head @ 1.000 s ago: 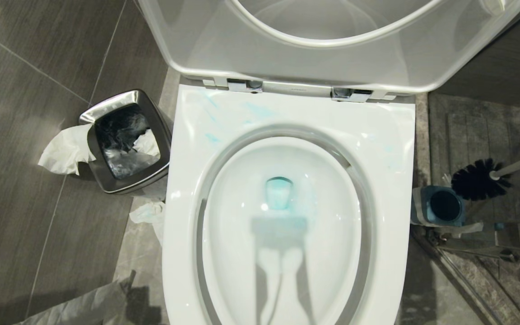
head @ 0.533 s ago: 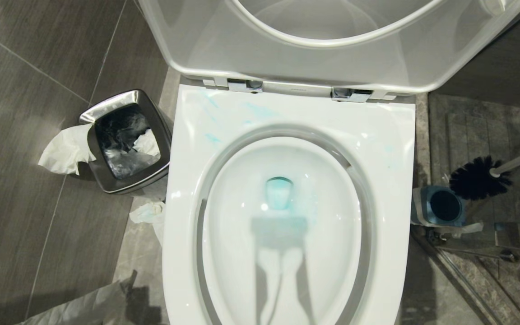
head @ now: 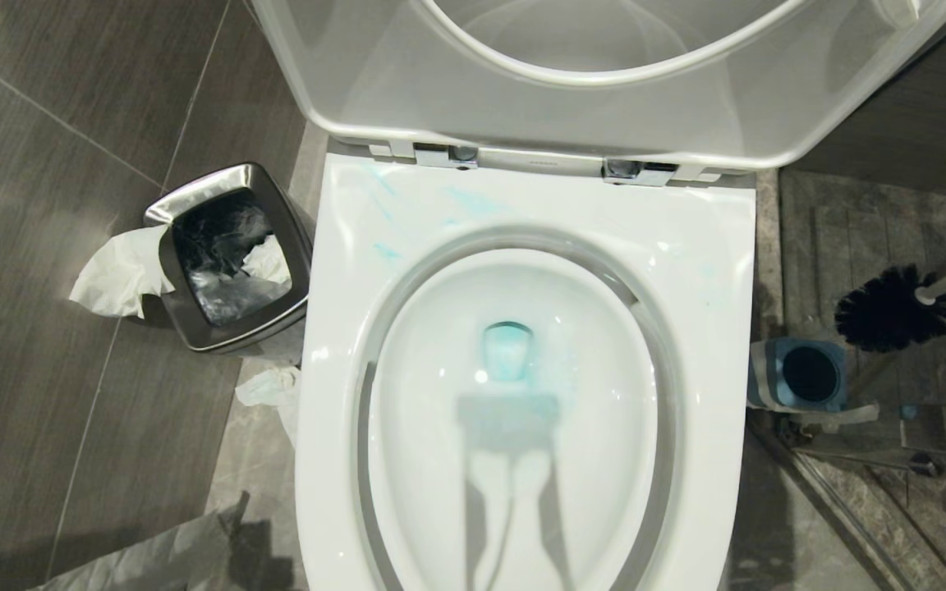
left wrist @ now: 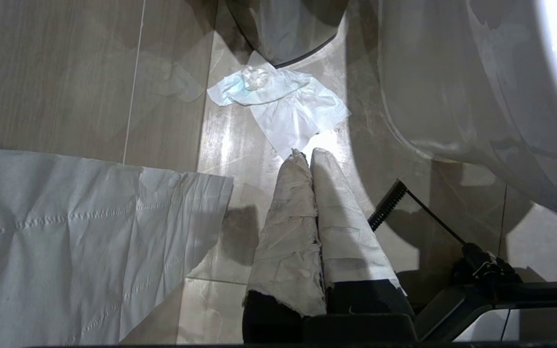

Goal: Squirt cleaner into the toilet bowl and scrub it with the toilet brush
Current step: Scrub the toilet bowl

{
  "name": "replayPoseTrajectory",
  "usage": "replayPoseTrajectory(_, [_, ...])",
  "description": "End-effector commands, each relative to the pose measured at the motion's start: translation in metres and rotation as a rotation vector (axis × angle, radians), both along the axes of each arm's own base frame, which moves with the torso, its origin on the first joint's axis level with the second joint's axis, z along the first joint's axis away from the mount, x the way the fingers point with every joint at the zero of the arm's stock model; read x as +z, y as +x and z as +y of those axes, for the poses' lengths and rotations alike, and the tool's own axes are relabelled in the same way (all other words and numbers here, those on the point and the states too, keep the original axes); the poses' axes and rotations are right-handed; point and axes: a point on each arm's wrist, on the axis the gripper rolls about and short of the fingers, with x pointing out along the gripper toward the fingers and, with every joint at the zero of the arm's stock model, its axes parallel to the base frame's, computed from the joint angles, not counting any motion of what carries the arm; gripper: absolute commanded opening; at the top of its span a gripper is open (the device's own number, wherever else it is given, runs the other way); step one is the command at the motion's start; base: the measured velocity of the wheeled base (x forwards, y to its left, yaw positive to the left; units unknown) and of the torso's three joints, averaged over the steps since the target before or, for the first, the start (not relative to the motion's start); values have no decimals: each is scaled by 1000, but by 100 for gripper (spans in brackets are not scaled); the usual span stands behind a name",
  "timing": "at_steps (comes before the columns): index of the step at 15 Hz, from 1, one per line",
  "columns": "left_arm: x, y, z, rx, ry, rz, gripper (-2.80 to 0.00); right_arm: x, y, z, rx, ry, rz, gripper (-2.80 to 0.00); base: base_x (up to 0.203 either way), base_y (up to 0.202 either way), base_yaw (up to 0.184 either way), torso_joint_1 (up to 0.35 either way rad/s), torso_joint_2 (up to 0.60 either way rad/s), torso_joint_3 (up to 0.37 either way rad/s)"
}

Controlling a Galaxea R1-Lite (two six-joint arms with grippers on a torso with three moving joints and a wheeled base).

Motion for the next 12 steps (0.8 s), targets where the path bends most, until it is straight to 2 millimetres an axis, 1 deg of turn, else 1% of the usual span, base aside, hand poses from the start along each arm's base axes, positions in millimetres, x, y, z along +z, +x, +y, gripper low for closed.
replayPoseTrajectory(1, [0, 0, 0, 0, 0, 2, -280, 8, -2, 3, 17, -8, -25, -280, 0, 0, 0, 0, 0, 0])
replayPoseTrajectory(5, [0, 0, 0, 0, 1, 2, -280, 20, -7, 4, 21, -11, -38, -280, 0, 0, 0, 0, 0, 0])
replayPoseTrajectory(9, [0, 0, 0, 0, 3, 3, -280, 42, -19, 15, 89, -11, -41, -280, 0, 0, 0, 0, 0, 0])
replayPoseTrajectory(12, [0, 0, 0, 0, 3, 3, -280, 49, -23, 22, 144, -6, -12, -280, 0, 0, 0, 2, 1, 9])
